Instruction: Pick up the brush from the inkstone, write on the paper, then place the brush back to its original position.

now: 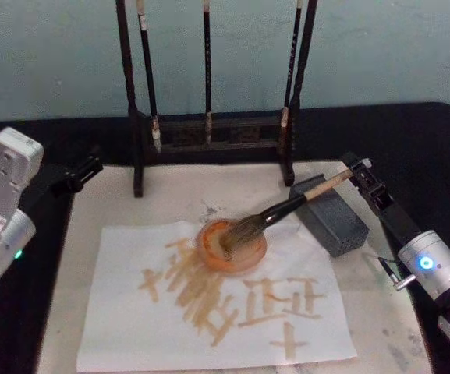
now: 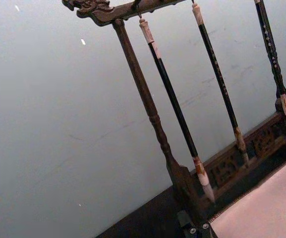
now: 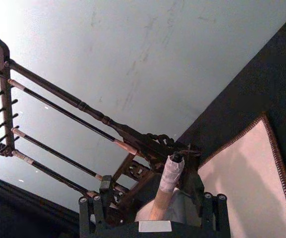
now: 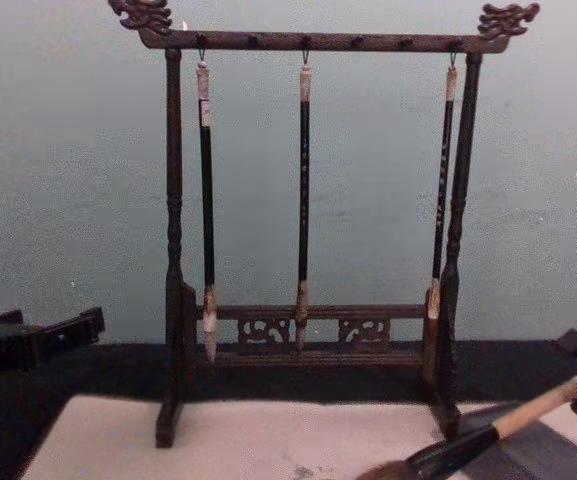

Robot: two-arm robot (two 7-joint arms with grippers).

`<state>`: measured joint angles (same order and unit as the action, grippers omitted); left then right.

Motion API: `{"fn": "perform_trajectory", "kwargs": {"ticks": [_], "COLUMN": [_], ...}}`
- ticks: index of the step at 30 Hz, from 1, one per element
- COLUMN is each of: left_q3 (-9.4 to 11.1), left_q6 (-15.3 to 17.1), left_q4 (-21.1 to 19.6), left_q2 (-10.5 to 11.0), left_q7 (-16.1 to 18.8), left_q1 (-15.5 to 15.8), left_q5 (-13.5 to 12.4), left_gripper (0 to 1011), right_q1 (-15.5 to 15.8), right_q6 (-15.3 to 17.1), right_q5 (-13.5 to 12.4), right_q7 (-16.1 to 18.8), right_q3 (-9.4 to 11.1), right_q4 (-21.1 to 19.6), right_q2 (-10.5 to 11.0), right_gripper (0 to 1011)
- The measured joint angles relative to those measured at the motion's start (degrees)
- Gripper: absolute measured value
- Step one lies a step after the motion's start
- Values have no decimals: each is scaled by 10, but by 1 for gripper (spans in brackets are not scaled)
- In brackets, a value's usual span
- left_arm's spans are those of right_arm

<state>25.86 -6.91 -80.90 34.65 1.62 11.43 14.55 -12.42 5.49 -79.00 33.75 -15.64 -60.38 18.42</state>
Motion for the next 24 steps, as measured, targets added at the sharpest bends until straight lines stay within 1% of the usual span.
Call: {"fn": "perform_trajectory", "kwargs": {"ticks": [7,13,24], "left_q3": [0,0,0], "left_q6": [0,0,0], "left_q4": [0,0,0], "left_q2": [0,0,0], "left_q7": [0,0,0], "left_q1": [0,0,0], "left_q5": [0,0,0], "left_gripper": [1002,1002,1002], "right_q1": [-1,-2,-1], "right_q6": [-5,-8,-9], "right_q5": [-7,-13,-15], "right_q7": [-5,-15,-34], "right_q3": [-7,-13,-22], "right_q4": [1,-3,-12], "right_q2": [4,9,16], "right_gripper": [1000,1000,1000]}}
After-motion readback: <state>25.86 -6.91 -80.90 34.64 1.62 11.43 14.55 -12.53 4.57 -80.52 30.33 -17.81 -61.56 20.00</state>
